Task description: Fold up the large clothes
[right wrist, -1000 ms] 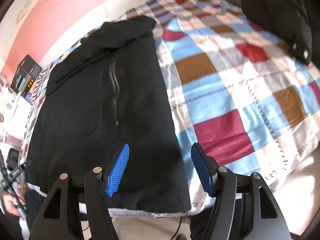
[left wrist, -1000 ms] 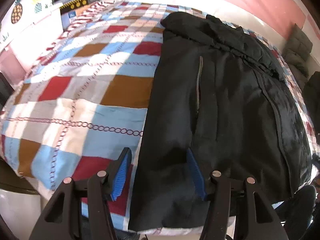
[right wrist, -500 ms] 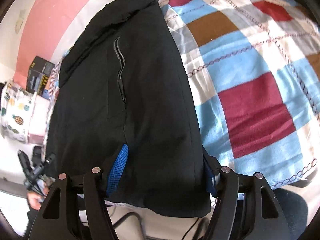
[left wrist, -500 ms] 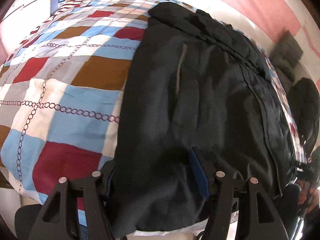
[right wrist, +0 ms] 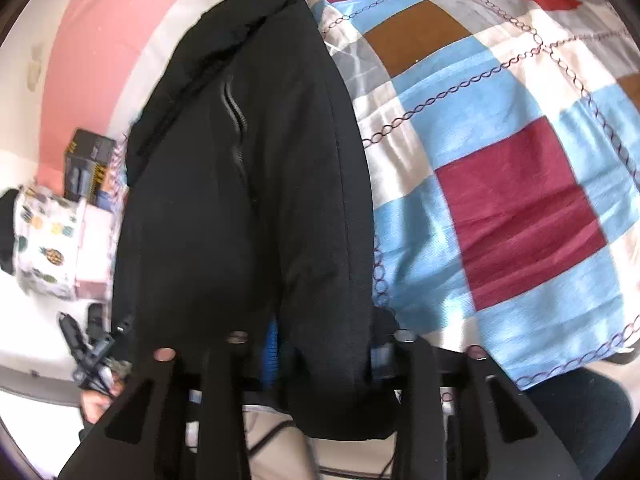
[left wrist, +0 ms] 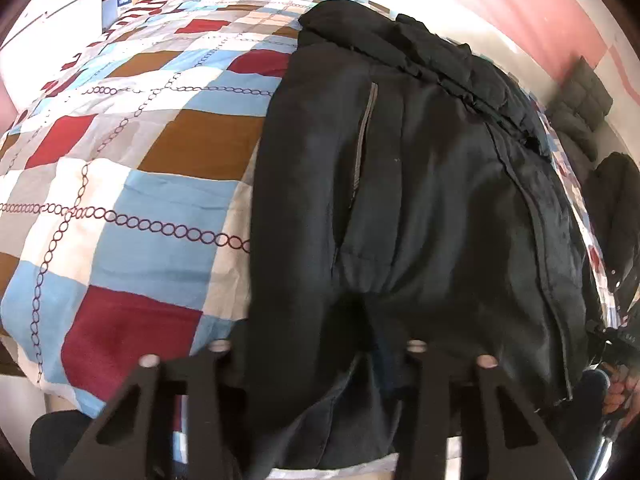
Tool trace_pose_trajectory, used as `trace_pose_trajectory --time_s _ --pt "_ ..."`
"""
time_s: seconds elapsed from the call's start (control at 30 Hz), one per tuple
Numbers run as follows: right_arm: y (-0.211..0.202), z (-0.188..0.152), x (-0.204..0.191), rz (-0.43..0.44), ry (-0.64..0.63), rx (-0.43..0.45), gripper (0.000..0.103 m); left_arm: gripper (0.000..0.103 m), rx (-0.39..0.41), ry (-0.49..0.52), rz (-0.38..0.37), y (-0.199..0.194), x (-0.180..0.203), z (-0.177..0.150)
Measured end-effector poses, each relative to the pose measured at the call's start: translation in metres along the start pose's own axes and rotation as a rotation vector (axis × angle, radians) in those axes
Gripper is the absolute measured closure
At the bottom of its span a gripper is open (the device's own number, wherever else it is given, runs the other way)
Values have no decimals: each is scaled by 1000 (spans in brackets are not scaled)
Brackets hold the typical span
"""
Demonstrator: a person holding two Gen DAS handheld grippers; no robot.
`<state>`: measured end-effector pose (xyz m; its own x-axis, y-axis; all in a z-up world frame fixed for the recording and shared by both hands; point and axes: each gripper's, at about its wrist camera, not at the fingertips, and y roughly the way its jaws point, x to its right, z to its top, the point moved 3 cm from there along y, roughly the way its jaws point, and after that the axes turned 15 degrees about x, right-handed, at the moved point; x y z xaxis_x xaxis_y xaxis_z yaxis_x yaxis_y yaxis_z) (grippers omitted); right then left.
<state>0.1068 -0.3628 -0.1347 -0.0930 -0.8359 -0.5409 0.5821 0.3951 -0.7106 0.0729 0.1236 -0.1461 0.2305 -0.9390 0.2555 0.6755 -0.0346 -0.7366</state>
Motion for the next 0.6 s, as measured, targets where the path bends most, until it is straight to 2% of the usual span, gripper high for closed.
trace_pose_trajectory --time_s 0.03,0.07,0.1,0.3,0.4,0.6 --pt "-1 0 -4 -5 -12 6 76 74 -3 -4 -1 -3 0 2" --pt "-3 0 -8 -11 -26 16 77 83 -2 -6 -1 -5 0 4" --pt "-5 1 -12 -14 -36 24 79 84 0 -6 -5 -9 0 7" --pt "-35 13 -29 43 -63 90 83 87 65 -10 -69 -44 2 25" --pt "-56 20 -37 83 -76 129 88 88 107 -48 -111 -65 -2 36" --pt "-81 30 -41 135 -60 182 88 88 157 -140 -184 -86 -7 56"
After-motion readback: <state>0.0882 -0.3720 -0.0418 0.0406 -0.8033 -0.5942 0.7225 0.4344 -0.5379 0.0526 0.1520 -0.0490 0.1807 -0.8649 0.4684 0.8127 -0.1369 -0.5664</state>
